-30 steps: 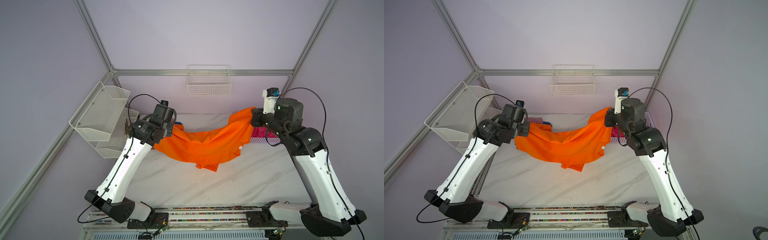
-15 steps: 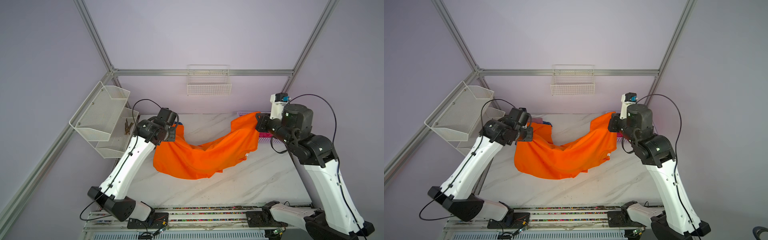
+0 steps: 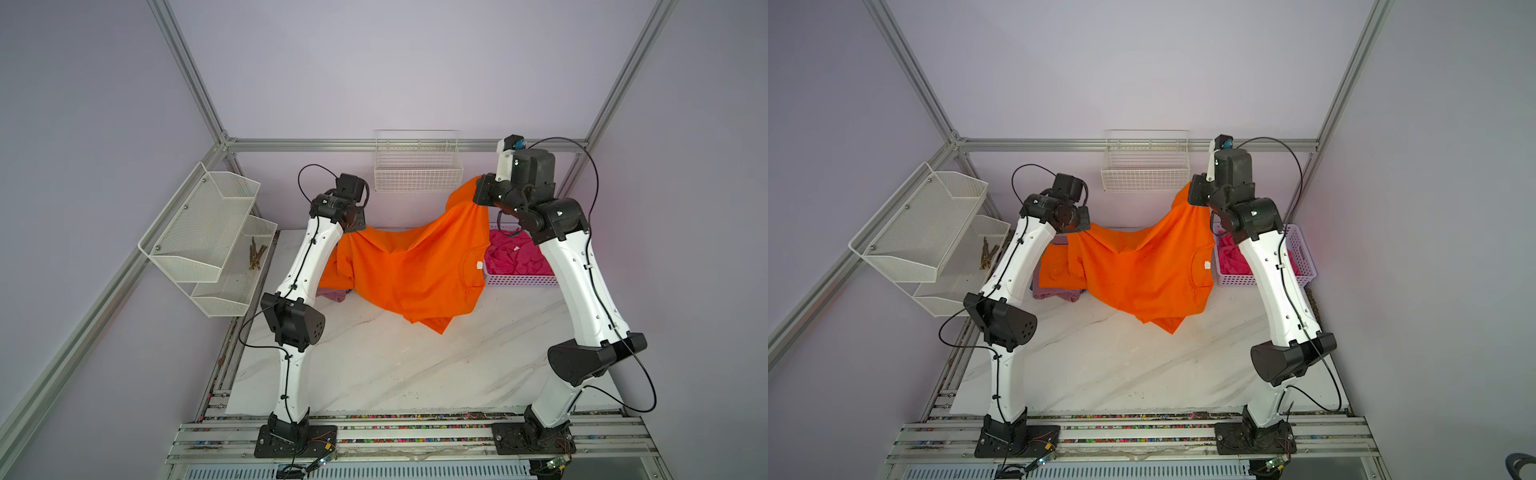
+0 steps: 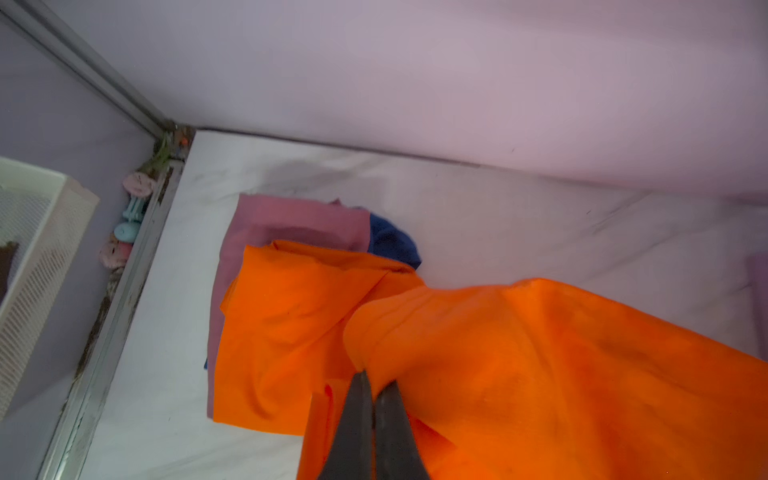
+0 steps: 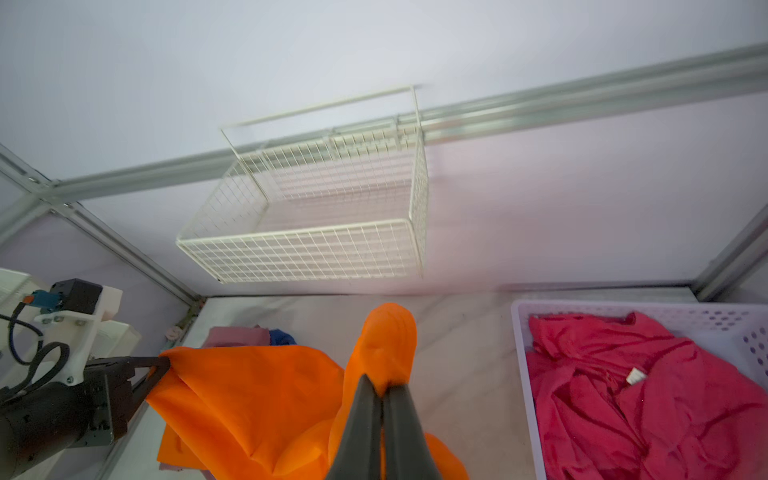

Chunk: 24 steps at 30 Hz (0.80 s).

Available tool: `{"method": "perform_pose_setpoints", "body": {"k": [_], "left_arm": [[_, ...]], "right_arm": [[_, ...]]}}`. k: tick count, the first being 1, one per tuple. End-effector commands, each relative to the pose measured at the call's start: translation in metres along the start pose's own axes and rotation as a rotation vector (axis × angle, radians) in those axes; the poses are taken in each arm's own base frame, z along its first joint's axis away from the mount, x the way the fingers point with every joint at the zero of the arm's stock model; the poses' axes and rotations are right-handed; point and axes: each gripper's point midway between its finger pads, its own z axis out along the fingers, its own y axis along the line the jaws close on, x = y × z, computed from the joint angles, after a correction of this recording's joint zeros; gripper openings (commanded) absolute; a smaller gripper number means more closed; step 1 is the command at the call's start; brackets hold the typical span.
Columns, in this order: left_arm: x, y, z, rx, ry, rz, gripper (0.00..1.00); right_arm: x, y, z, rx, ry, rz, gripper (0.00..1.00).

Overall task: Fold and stack t-shirts
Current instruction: Flatten out the T-shirt at the center of the board.

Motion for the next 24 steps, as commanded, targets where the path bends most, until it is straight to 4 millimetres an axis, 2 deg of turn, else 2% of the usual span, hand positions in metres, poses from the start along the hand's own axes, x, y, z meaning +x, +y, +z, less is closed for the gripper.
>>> {"method": "perform_pose_setpoints", "body": {"k": [1,2,4,6,9,10,13,16,18,19,20,21,23,24], "left_arm": [[-0.049,-0.006,-0.075,0.145,-0.19,-0.045,0.0],[-0.043,-0.012,-0.082,0.188,-0.178,-0.031,0.0],[-0.018,-0.019,-0.089,0.244,-0.121,0.013,0.0],[0.024,-0.018,-0.096,0.258,-0.048,0.043,0.0],[0.089,-0.01,-0.108,0.277,0.016,0.048,0.0],[0.103,-0.008,-0.119,0.311,0.016,0.036,0.0],[0.159,0.003,-0.138,0.367,0.073,0.009,0.0],[0.222,0.012,-0.138,0.379,0.181,0.007,0.1],[0.264,0.02,-0.136,0.384,0.248,-0.007,0.29],[0.279,0.024,-0.135,0.384,0.273,-0.018,0.35],[0.297,0.028,-0.134,0.385,0.302,-0.029,0.44],[0.309,0.032,-0.134,0.381,0.315,-0.039,0.47],[0.316,0.038,-0.134,0.38,0.308,-0.047,0.52],[0.312,0.039,-0.135,0.377,0.289,-0.043,0.6]], "right_arm": [[-0.04,0.015,-0.046,-0.08,-0.105,0.001,0.0],[-0.035,0.017,-0.05,-0.096,-0.086,-0.001,0.0],[-0.023,0.021,-0.068,-0.136,-0.061,-0.013,0.0],[-0.009,0.016,-0.099,-0.148,-0.072,-0.021,0.0],[0.031,0.003,-0.128,-0.137,-0.023,-0.005,0.0],[0.042,0.0,-0.138,-0.135,-0.004,0.009,0.0],[0.096,-0.002,-0.157,-0.185,0.125,0.081,0.0],[0.163,-0.005,-0.175,-0.239,0.252,0.172,0.0],[0.199,-0.005,-0.193,-0.288,0.296,0.256,0.23],[0.207,-0.007,-0.201,-0.295,0.297,0.277,0.3],[0.214,-0.008,-0.212,-0.302,0.297,0.3,0.45],[0.217,-0.007,-0.222,-0.316,0.295,0.31,0.59],[0.214,-0.009,-0.234,-0.311,0.282,0.285,0.72],[0.208,-0.01,-0.235,-0.304,0.268,0.257,0.74]]}}
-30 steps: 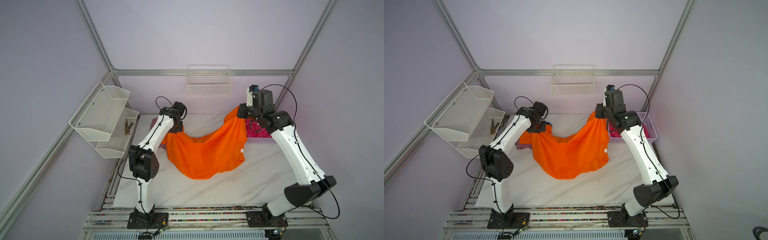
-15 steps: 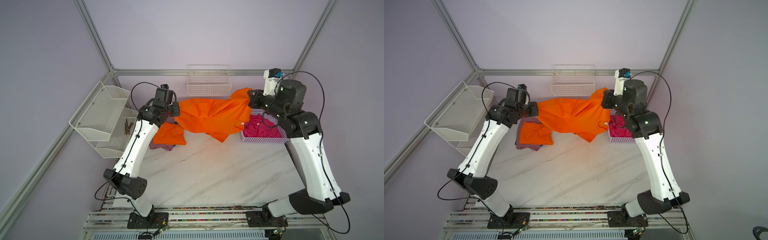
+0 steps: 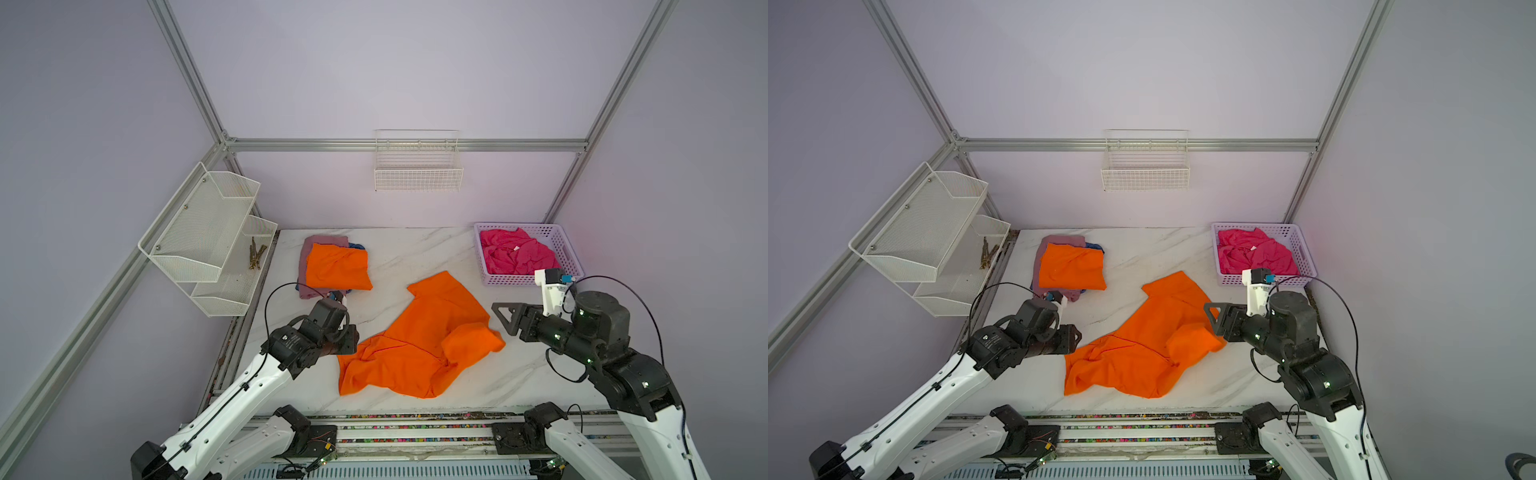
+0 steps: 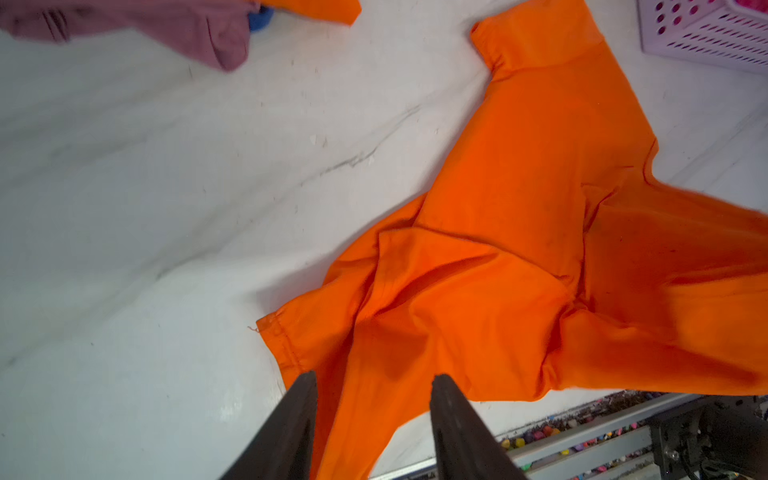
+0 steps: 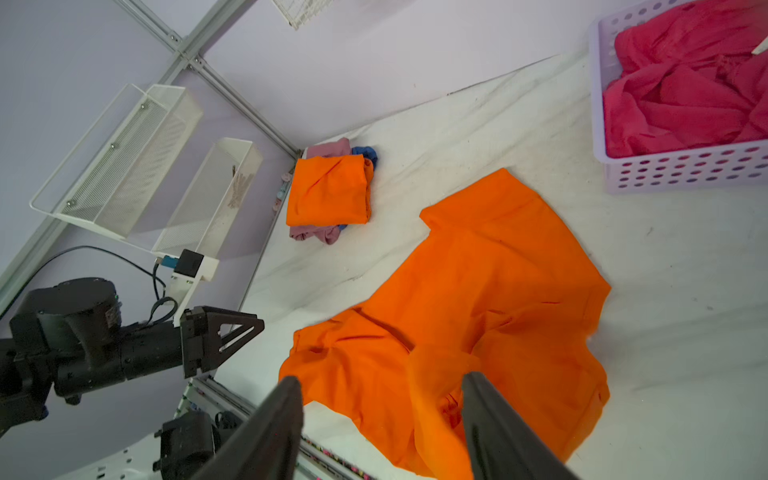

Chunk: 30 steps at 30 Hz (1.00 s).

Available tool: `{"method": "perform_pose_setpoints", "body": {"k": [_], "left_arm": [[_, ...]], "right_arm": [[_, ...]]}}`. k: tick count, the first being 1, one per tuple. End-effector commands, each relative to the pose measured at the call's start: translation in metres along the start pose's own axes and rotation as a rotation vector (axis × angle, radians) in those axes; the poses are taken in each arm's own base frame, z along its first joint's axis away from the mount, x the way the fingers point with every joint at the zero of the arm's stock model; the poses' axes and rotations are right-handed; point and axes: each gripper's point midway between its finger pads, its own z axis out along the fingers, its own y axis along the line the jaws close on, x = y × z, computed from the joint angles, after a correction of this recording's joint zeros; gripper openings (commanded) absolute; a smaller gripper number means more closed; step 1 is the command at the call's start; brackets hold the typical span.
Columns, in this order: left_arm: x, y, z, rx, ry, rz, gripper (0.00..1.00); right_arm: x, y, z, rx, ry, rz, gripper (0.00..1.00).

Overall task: Fold and stack t-shirts
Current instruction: Flatten out the T-shirt at the center of the board.

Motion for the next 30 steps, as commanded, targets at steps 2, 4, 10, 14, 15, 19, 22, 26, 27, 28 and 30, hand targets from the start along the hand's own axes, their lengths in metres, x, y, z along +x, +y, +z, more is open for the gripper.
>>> {"method": "perform_pose_setpoints", "body": {"k": [2,4,10,14,15,19,22,26,27,28,30], "left_arm": [[-0.028,-0.014,-0.016,0.063,-0.127,-0.01,0.66],[-0.046,-0.02,-0.021,0.049,-0.163,0.034,0.72],[-0.058,-0.047,0.023,0.065,-0.043,0.15,0.69],[-0.055,-0.057,0.059,0.083,0.015,0.153,0.65],[-0.055,-0.056,0.065,0.075,0.021,0.154,0.64],[-0.051,-0.041,0.082,-0.015,0.047,0.172,0.62],[-0.05,-0.041,0.089,-0.016,0.056,0.179,0.58],[-0.052,-0.047,0.088,0.022,0.029,0.137,0.53],[-0.051,-0.049,0.088,0.039,0.023,0.131,0.51],[-0.051,-0.051,0.088,0.052,0.024,0.129,0.51],[-0.048,-0.054,0.09,0.066,0.039,0.13,0.5]], "right_arm": [[-0.02,0.02,-0.013,-0.047,-0.041,-0.047,0.76],[-0.028,0.024,0.0,-0.053,-0.019,-0.075,0.76],[-0.03,0.013,0.054,-0.066,0.031,-0.088,0.72],[-0.009,-0.005,0.086,-0.038,0.101,-0.073,0.69],[-0.007,-0.009,0.092,-0.023,0.107,-0.083,0.7],[0.001,-0.033,0.117,0.062,0.138,-0.11,0.72],[0.004,-0.048,0.145,0.111,0.194,-0.127,0.71],[-0.012,-0.052,0.181,0.121,0.187,-0.175,0.69],[-0.016,-0.055,0.192,0.126,0.187,-0.181,0.65],[-0.016,-0.059,0.204,0.135,0.207,-0.179,0.59],[-0.013,-0.061,0.232,0.119,0.271,-0.181,0.59]]}}
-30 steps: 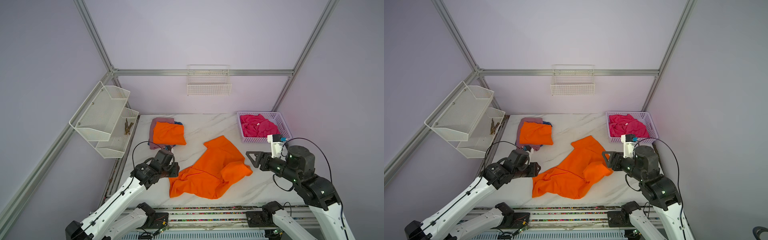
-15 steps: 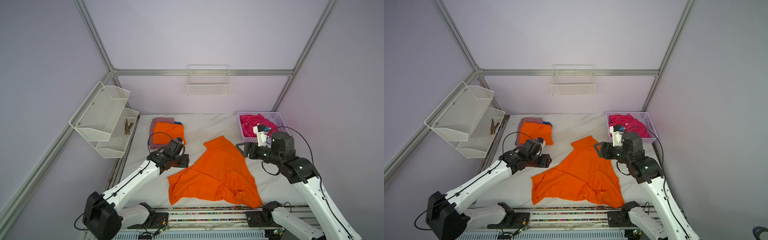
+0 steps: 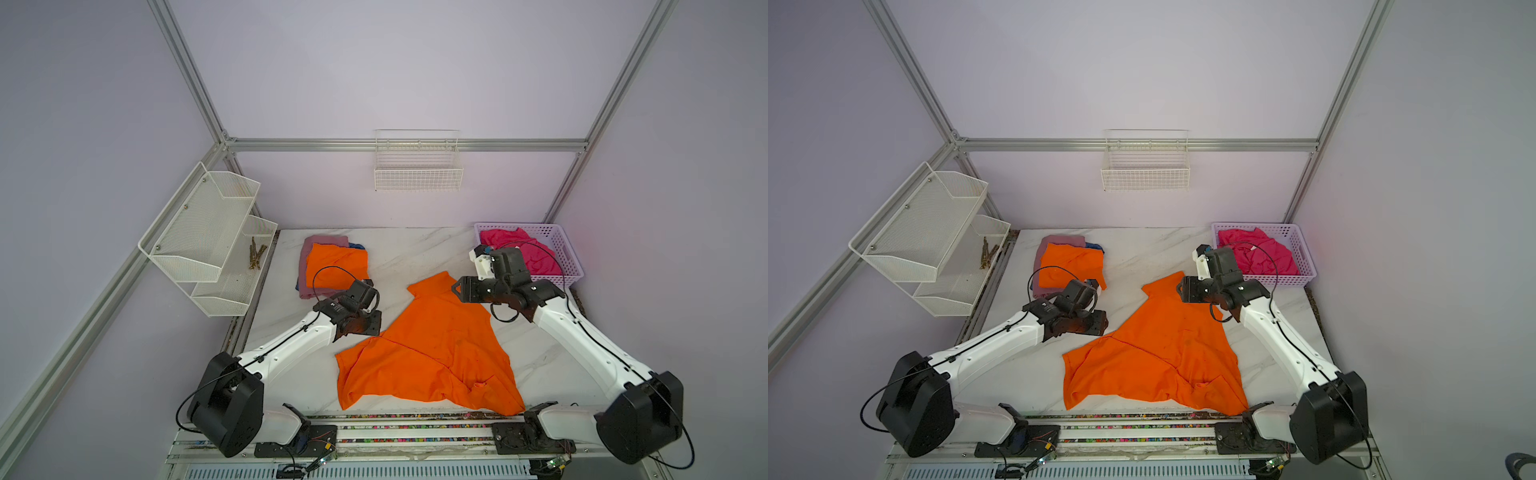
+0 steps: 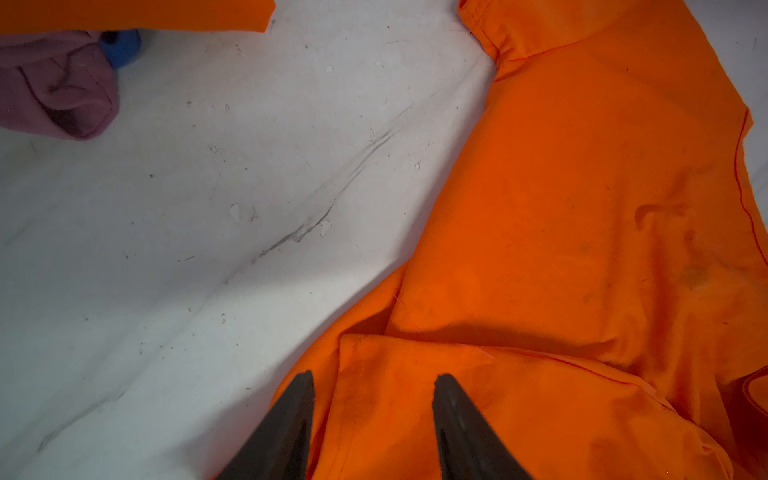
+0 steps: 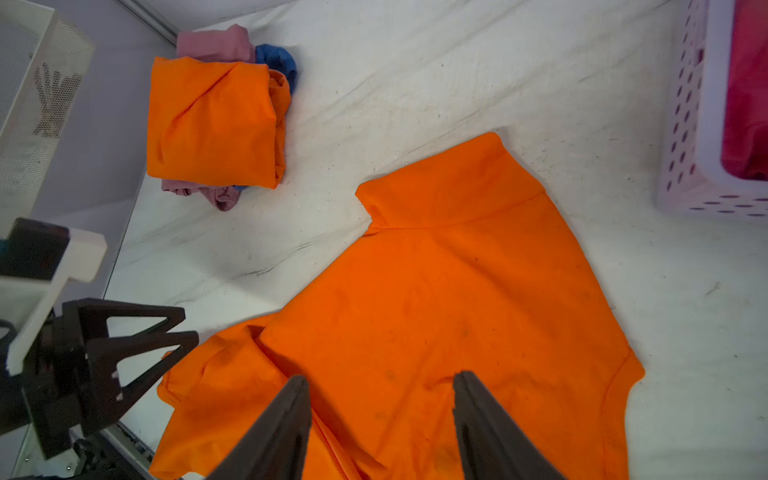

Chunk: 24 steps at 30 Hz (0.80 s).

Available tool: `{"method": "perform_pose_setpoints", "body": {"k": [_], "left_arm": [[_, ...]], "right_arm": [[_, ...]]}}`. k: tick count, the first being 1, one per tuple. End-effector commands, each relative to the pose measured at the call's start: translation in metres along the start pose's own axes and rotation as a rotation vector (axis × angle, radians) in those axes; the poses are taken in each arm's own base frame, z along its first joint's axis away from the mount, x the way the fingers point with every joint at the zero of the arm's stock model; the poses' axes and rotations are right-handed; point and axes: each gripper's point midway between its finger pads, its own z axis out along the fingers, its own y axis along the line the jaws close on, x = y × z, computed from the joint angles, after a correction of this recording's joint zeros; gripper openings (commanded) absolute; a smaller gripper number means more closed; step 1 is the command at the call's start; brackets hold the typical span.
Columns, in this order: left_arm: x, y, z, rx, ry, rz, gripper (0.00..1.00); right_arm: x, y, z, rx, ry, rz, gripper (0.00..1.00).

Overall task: Fold and stack t-shirts
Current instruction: Flatten out the T-shirt at the center of the board.

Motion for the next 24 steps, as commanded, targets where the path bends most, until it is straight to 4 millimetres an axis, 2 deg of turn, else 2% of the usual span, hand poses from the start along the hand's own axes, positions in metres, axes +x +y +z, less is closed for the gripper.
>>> {"method": "perform_pose_setpoints", "body": {"k": [1,3,8,12,13,15,19,24], "left_arm": [[-0.01,-0.012,-0.005,0.058,-0.042,-0.008,0.5],[-0.01,-0.013,-0.003,0.057,-0.035,-0.006,0.5],[-0.011,-0.016,-0.002,0.062,-0.028,0.001,0.5],[-0.006,-0.009,0.0,0.025,-0.003,0.014,0.5],[-0.005,-0.009,-0.001,0.023,0.001,0.016,0.5],[0.003,-0.008,0.01,0.011,0.052,0.031,0.5],[0.004,-0.011,0.016,0.024,0.076,0.041,0.5],[0.003,-0.023,0.026,0.07,0.113,0.068,0.47]], "right_arm": [[-0.034,0.008,0.027,-0.022,-0.029,-0.066,0.6],[-0.037,0.001,0.056,-0.006,0.033,-0.072,0.62],[-0.053,-0.011,0.092,0.051,0.066,-0.102,0.62],[-0.049,-0.02,0.119,0.066,0.129,-0.095,0.6],[-0.046,-0.019,0.124,0.06,0.143,-0.09,0.59],[-0.043,-0.019,0.128,0.05,0.154,-0.085,0.59],[-0.036,-0.021,0.136,0.049,0.18,-0.09,0.6],[-0.019,-0.025,0.147,0.053,0.244,-0.084,0.51]]}}
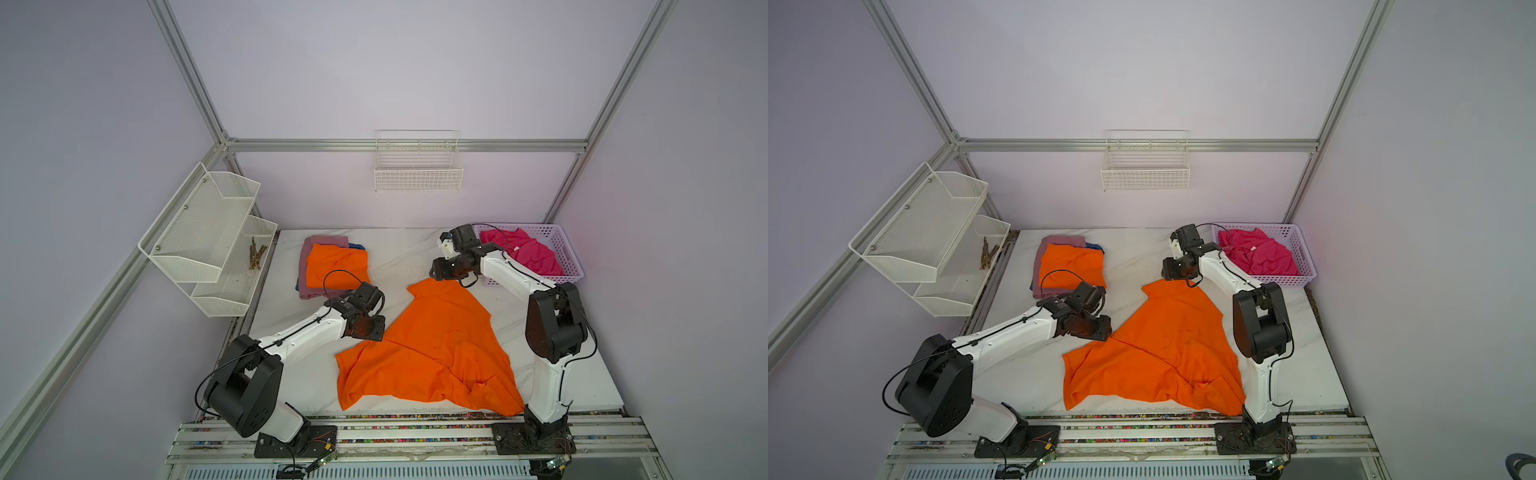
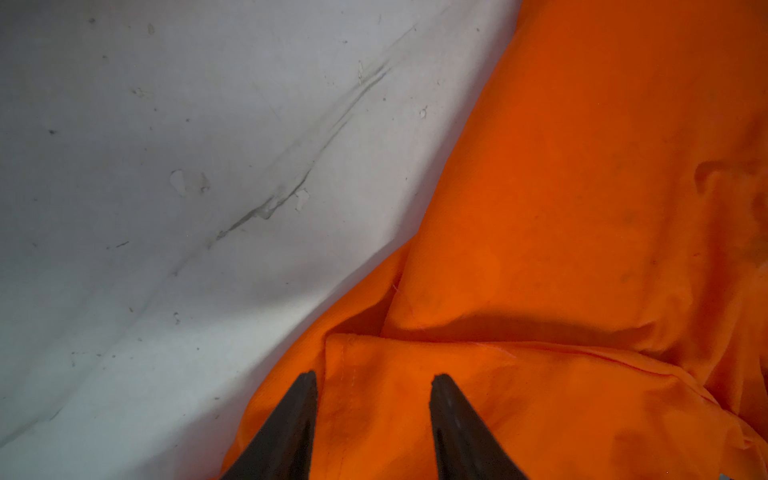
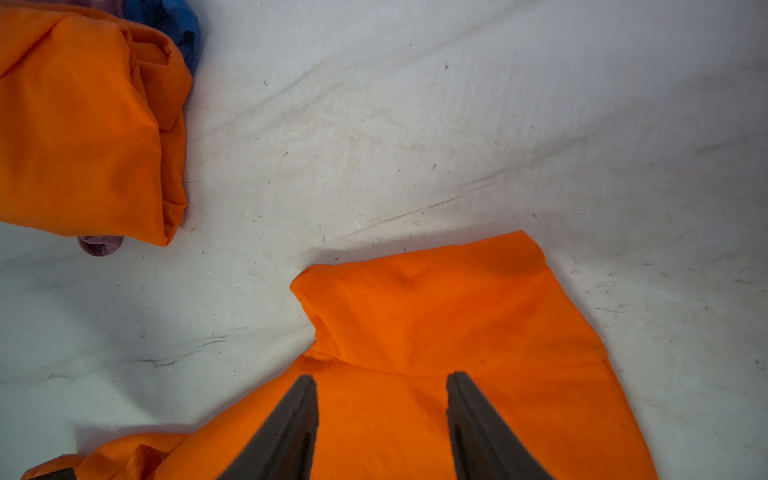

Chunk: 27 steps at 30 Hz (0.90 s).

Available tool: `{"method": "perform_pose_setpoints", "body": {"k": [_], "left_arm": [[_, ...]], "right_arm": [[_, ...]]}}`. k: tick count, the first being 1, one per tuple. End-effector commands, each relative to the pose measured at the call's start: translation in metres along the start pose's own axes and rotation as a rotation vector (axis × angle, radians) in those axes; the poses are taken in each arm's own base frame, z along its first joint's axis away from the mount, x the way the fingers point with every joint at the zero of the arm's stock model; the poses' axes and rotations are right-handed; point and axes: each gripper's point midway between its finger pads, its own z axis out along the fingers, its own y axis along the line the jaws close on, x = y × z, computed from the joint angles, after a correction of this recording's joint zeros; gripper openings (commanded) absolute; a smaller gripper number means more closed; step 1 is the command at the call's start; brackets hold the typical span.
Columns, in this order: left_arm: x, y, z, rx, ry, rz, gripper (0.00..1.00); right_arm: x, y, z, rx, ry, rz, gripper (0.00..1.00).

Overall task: Fold and stack t-shirts
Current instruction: Flatten out the T-shirt at the center of the board.

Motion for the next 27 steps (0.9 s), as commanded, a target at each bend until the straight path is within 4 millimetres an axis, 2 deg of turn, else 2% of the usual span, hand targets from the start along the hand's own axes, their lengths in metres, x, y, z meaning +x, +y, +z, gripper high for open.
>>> {"method": "perform_pose_setpoints", "body": {"k": [1,3,6,15,17,19,21,27], "left_arm": [[-0.017,-0.018,-0.005,0.062,-0.022,0.043,0.47],[-0.021,-0.021,-0.005,0.074,-0.028,0.043,0.47],[-0.024,-0.028,-0.006,0.105,-0.036,0.043,0.47],[-0.019,-0.051,0.0,0.193,-0.012,0.069,0.43],[-0.017,-0.054,0.003,0.195,-0.003,0.08,0.42],[-0.015,-0.058,0.007,0.207,0.012,0.09,0.29],[-0.014,-0.062,0.012,0.215,0.029,0.1,0.0],[-0.023,-0.069,0.027,0.212,0.033,0.106,0.0]], "right_arm": [[0.013,0.005,0.01,-0.006,0.057,-0.02,0.49],[0.016,0.005,0.012,-0.002,0.066,-0.023,0.45],[0.02,0.008,0.013,-0.017,0.074,-0.027,0.33],[0.03,0.006,0.026,-0.003,0.115,-0.032,0.01],[0.032,0.004,0.028,0.001,0.122,-0.032,0.0],[0.033,0.001,0.03,0.011,0.128,-0.029,0.0],[0.034,-0.001,0.03,0.021,0.13,-0.028,0.0],[0.034,-0.005,0.032,0.039,0.125,-0.022,0.0]]}}
